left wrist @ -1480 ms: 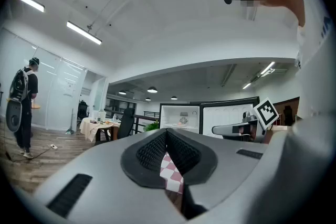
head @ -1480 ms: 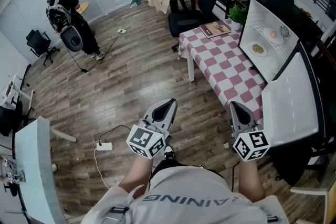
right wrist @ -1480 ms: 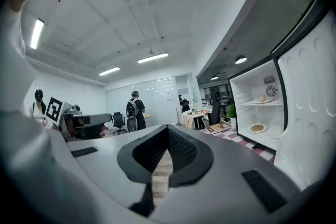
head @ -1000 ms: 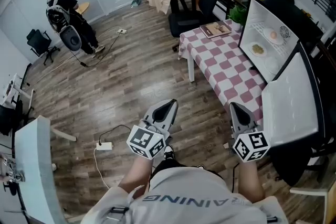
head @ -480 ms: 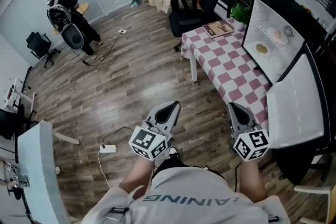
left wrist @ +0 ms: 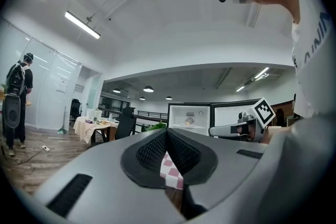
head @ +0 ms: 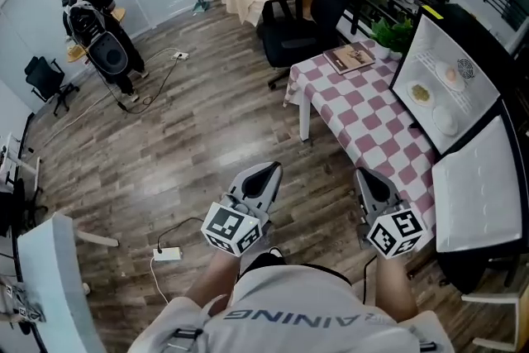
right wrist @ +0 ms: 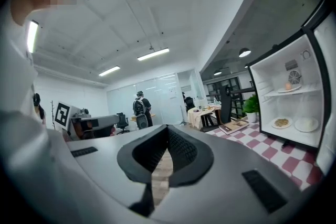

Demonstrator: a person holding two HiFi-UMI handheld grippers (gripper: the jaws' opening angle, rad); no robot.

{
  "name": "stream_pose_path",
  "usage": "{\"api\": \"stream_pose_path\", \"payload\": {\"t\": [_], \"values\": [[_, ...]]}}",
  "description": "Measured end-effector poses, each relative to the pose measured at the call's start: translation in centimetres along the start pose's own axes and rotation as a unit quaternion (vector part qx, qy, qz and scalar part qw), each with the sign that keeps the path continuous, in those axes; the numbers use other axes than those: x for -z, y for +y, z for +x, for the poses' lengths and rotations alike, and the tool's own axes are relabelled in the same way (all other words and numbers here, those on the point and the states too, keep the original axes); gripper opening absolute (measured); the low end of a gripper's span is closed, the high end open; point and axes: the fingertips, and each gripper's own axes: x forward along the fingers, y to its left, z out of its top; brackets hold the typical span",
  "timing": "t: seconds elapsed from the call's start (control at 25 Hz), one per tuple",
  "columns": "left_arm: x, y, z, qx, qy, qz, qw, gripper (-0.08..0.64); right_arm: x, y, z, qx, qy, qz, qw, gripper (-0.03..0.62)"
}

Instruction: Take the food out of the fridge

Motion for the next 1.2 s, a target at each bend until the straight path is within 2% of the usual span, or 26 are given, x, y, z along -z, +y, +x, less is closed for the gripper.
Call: {"api": "stream_pose_path", "payload": {"t": [0.12, 0.32, 0.64, 0.92, 1.2], "values": [[-0.4, 3.7, 0.0, 0.005, -0.010, 0.001, 0.9999, 0.007, -0.1, 2.0, 3.0, -0.008, 0.001, -0.023, 1.000, 0.018], [-0.2, 8.2, -0.3, 0.016, -0.004, 0.009, 0.9998, 0.008, 0.6, 3.2, 7.1, 0.013, 0.014, -0.018, 1.000, 0.018], [0.7, 12.1, 0.5, 0.031, 0.009, -0.012, 0.9994, 0.008, 0.2, 3.1, 11.3, 0.032, 0.033, -0.026, 0.999, 0.018], [1.7, 11.8, 5.6, 0.076, 0.026, -0.008, 0.9967, 0.007, 0.7, -1.8, 12.1, 0.073, 0.032, 0.002, 0.997, 0.018], [1.6, 11.2, 14.3, 0.118, 0.037, 0.002, 0.9924, 0.008, -1.2, -9.5, 13.2, 0.111, 0.005, 0.022, 0.994, 0.018]]}}
